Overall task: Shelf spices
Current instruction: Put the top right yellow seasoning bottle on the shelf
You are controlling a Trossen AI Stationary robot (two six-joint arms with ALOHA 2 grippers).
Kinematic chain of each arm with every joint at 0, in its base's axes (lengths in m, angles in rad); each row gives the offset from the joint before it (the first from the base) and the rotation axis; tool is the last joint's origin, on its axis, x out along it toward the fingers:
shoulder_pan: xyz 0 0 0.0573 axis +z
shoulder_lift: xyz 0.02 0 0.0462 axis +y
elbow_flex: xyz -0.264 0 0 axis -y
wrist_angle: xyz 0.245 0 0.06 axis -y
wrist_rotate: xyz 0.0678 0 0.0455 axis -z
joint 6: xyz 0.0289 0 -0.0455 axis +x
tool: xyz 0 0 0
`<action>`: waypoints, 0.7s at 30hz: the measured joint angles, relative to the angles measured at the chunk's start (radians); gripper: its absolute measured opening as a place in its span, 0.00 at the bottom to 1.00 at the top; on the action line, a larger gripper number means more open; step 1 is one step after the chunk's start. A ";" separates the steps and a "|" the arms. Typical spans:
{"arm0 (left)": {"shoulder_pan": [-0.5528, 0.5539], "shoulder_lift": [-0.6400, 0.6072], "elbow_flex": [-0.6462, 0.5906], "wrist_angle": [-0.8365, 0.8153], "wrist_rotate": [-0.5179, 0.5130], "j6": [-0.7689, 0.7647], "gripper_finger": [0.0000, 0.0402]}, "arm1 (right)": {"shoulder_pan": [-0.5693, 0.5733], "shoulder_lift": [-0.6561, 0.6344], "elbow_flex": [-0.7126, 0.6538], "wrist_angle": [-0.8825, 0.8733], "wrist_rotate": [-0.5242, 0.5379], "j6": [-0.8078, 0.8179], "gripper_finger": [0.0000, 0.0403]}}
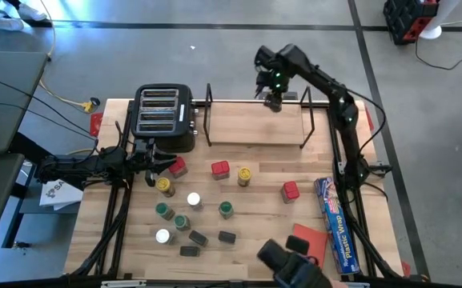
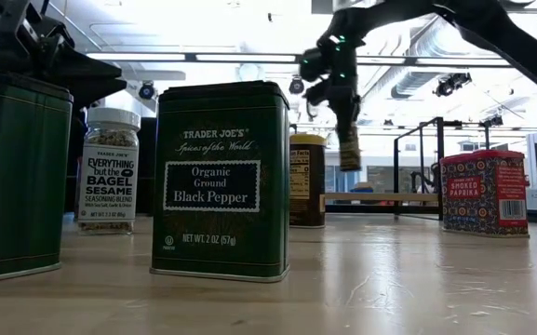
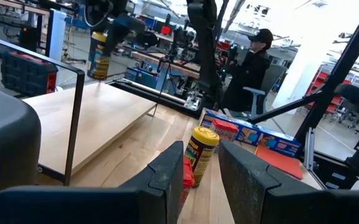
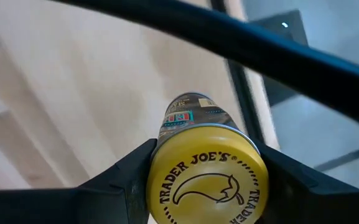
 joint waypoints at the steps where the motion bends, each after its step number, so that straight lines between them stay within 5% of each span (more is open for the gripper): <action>1: 0.000 0.000 0.000 0.000 0.000 0.000 0.24 | -0.012 -0.007 -0.010 0.001 0.000 -0.006 0.52; 14: 0.000 0.000 0.000 -0.001 0.000 0.000 0.24 | -0.062 -0.266 -0.459 0.272 -0.037 -0.169 0.52; 21: 0.000 0.000 0.000 -0.001 0.000 0.000 0.24 | -0.117 -0.280 -0.595 0.350 -0.048 -0.183 0.52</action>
